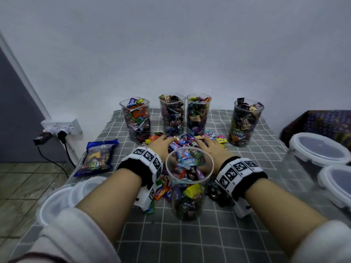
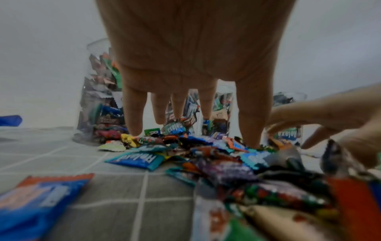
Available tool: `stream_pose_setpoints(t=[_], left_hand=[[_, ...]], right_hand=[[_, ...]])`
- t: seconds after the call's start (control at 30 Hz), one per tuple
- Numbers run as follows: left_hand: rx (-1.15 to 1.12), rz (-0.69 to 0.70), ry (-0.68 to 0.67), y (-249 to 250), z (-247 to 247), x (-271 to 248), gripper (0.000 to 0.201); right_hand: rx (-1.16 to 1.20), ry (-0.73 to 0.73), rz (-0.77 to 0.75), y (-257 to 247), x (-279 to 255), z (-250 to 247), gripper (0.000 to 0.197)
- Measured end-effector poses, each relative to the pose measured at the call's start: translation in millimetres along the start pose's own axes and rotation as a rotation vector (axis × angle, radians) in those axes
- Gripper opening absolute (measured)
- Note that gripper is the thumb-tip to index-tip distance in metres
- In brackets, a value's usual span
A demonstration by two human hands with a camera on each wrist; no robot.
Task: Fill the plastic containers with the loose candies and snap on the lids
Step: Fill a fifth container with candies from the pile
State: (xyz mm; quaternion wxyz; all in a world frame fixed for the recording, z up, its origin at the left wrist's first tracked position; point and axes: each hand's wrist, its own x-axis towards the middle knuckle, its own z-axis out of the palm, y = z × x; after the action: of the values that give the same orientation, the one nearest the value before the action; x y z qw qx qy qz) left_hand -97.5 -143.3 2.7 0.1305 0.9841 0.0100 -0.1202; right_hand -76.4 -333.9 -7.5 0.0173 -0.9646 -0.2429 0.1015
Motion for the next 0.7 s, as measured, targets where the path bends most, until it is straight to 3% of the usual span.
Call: stream_pose_setpoints(t=[0.1,0.27,0.37,0.5,0.7], left_hand=[[0.009,-0.009,-0.027,-1,10,9,0.098],[0.119,0.003,-0.118,-3,13,23,0.093],[0.154,0.079,-0.129,-4,14,23,0.069],[0.151,0.121,0.022,6,13,11,0.015],[0.245,0.074,-0.005,10,10,7,0.025]], right_hand=[[-0.021,-0.046,-0.014,-4,6,-2,0.098],[0.001,-0.175,-0.023,-5,15,-3,0.093],[-0.057,-0.215,-0.038,-4,15,-4,0.086],[-0.101,-0.185,-0.086,-4,18,-1,0.066],[-0.145,-0.138,-0.096,-13,11,-6,0.035]])
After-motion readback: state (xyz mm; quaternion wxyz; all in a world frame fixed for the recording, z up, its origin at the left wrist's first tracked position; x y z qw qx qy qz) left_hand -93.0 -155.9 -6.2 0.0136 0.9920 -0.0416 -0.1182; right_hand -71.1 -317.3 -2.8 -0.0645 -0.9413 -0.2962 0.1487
